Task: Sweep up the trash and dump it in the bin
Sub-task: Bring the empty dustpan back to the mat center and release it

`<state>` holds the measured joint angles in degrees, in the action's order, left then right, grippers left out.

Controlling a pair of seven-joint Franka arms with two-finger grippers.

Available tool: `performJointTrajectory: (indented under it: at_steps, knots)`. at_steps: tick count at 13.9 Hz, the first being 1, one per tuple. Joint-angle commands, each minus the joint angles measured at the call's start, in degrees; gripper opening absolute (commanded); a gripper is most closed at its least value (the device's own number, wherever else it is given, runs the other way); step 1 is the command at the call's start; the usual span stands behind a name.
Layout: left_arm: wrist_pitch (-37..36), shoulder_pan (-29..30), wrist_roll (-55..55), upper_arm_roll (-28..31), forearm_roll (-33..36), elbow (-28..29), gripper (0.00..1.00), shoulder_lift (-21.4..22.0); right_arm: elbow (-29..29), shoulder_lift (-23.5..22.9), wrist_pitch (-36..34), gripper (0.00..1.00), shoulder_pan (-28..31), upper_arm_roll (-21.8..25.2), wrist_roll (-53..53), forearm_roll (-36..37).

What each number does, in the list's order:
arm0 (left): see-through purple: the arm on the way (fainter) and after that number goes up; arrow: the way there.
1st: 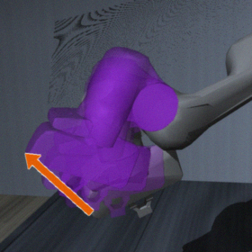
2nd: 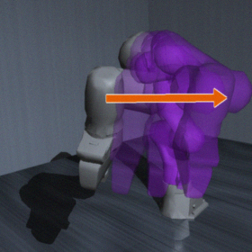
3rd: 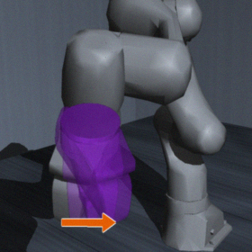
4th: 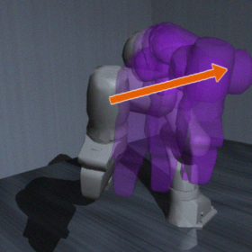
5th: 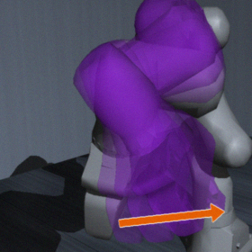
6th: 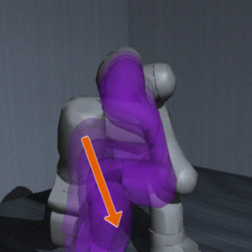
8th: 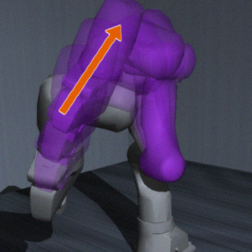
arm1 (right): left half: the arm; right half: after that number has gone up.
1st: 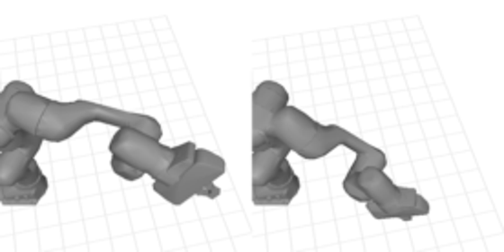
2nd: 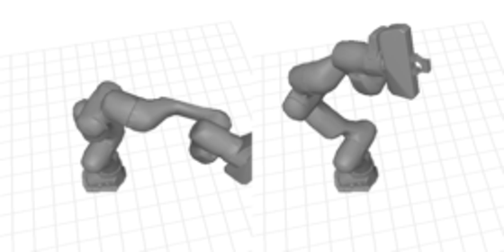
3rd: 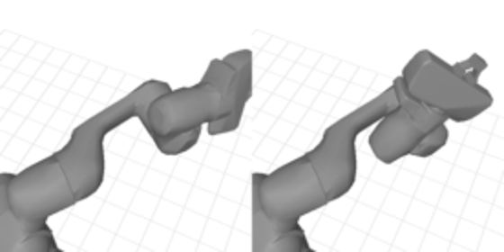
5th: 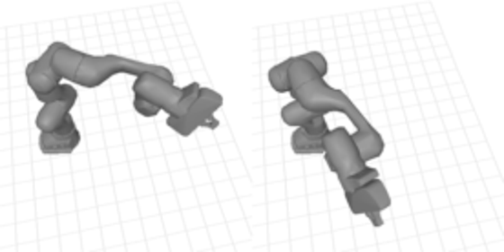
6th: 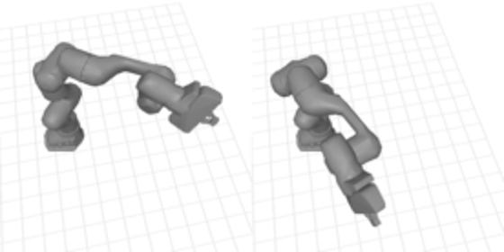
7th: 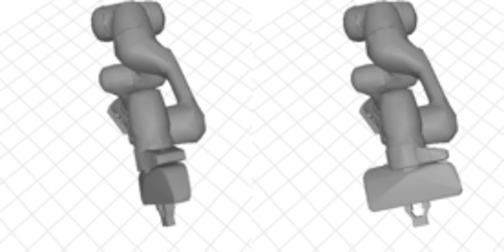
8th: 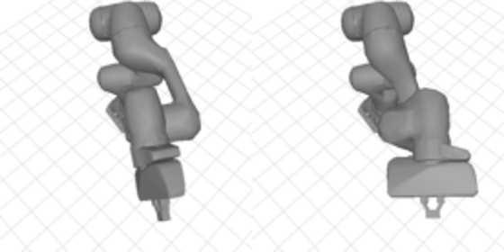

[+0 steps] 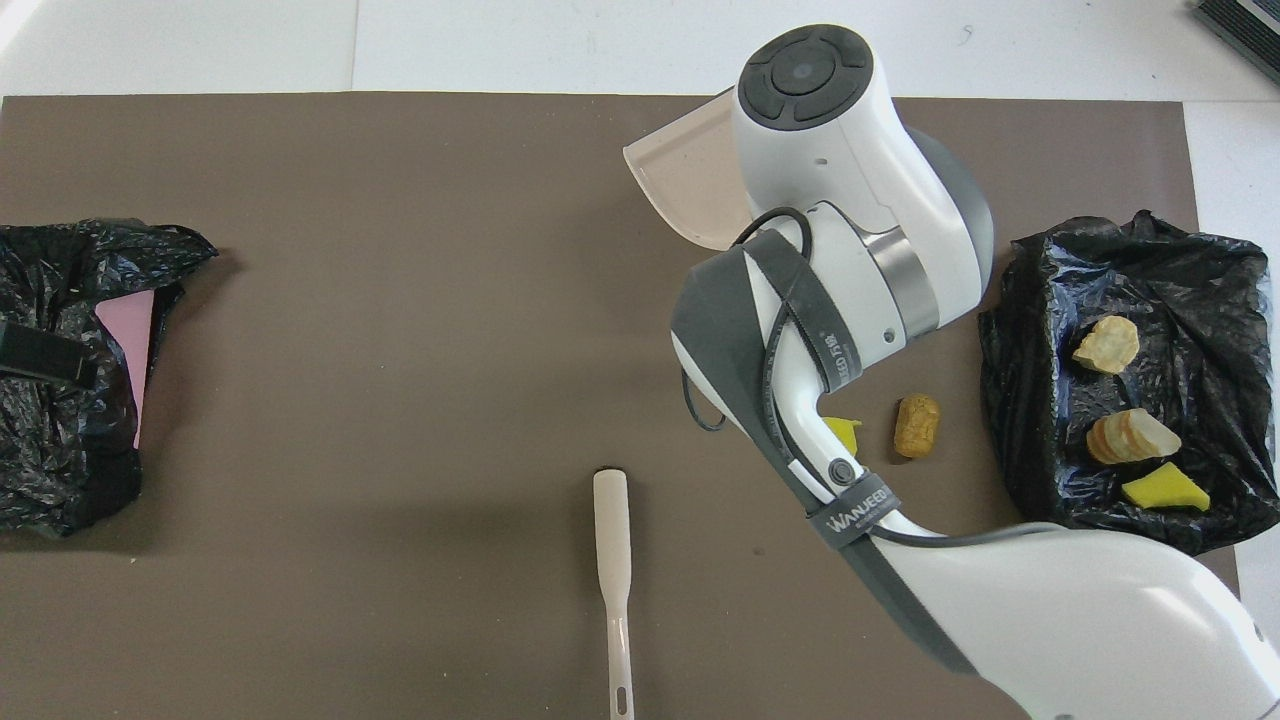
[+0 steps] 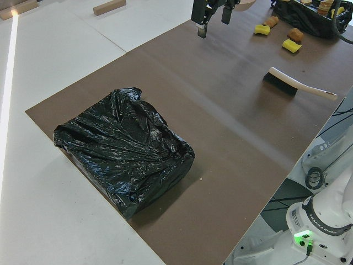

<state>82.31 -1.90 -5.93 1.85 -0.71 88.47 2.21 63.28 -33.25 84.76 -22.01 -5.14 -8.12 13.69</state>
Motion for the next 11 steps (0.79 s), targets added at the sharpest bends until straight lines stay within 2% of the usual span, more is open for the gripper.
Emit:
performJointTrajectory:
  at_steps: [1, 5, 11]
  knots:
    - [-0.8, 0.0, -0.8, -0.1, 1.1, 0.1, 1.0, 0.7, -6.0, -6.1, -1.9, 0.0, -3.8, -0.3, -8.6, -3.0]
    - [-0.9, 0.0, -0.8, -0.1, 1.1, 0.1, 1.0, 0.7, -7.1, -9.9, 2.5, 0.0, -5.5, -0.1, -15.5, -8.9]
    - [-1.0, -0.1, -0.8, -0.1, 1.1, 0.2, 1.0, 0.8, -7.2, -12.9, 2.7, 0.0, -8.7, -0.2, -25.3, -13.0]
